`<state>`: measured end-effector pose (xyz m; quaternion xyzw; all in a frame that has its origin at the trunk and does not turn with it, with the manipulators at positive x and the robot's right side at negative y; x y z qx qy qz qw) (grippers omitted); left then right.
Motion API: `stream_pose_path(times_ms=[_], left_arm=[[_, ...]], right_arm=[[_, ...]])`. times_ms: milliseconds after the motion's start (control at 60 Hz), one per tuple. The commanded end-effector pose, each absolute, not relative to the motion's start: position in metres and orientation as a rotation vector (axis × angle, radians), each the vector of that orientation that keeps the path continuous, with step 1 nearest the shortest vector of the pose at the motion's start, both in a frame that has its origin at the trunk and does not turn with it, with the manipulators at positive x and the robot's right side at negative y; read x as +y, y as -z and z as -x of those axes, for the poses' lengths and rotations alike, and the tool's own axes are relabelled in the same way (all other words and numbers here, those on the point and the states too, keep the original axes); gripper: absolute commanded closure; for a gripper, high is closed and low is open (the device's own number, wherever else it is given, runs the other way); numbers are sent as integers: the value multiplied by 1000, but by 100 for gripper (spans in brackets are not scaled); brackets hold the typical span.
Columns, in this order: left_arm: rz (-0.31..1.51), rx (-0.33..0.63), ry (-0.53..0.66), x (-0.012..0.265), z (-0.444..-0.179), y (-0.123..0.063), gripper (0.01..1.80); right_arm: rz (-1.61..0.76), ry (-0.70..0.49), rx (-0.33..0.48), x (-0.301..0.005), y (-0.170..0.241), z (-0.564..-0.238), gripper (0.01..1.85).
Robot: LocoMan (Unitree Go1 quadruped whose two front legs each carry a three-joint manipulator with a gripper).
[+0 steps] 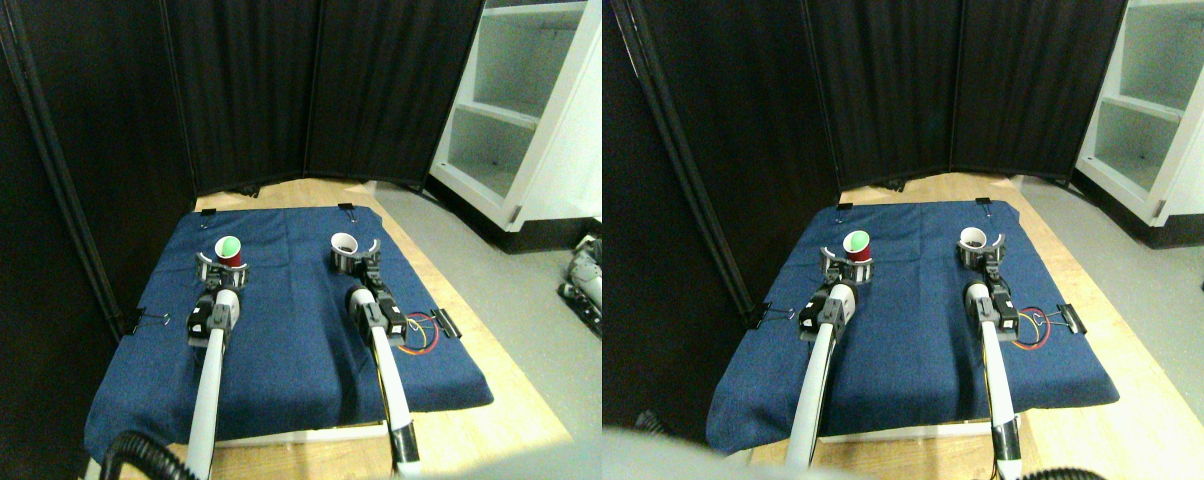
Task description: Pour (bimanual)
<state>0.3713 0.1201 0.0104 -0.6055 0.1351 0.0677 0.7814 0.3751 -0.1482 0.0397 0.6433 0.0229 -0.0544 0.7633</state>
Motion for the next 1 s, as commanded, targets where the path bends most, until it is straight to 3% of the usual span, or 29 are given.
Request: stream_pose_path(times_ms=[17, 200, 417, 583, 833, 883, 950, 1000], left_arm=[[1290, 244, -112, 117, -368, -21, 76], [1333, 174, -106, 116, -360, -27, 115], [1380, 175, -61, 113, -351, -34, 138], [1391, 146, -29, 108, -343, -43, 148], [1360, 111, 20, 104, -338, -51, 148], [1283, 68, 42, 103, -337, -51, 148], [1232, 55, 68, 102, -337, -48, 112], [1235, 44, 69, 101, -337, -48, 104]], right_arm=[[-1398, 86, -3, -145, -51, -370, 112], [-1411, 93, -53, -145, -56, -361, 131], [-1401, 76, -108, -145, -60, -352, 153], [-1375, 73, -160, -145, -64, -346, 153], [-1378, 77, -190, -144, -67, -342, 153], [-1368, 66, -191, -144, -66, -342, 153], [-1374, 63, -189, -144, -67, -342, 153], [-1374, 65, -189, -144, -66, -343, 153]])
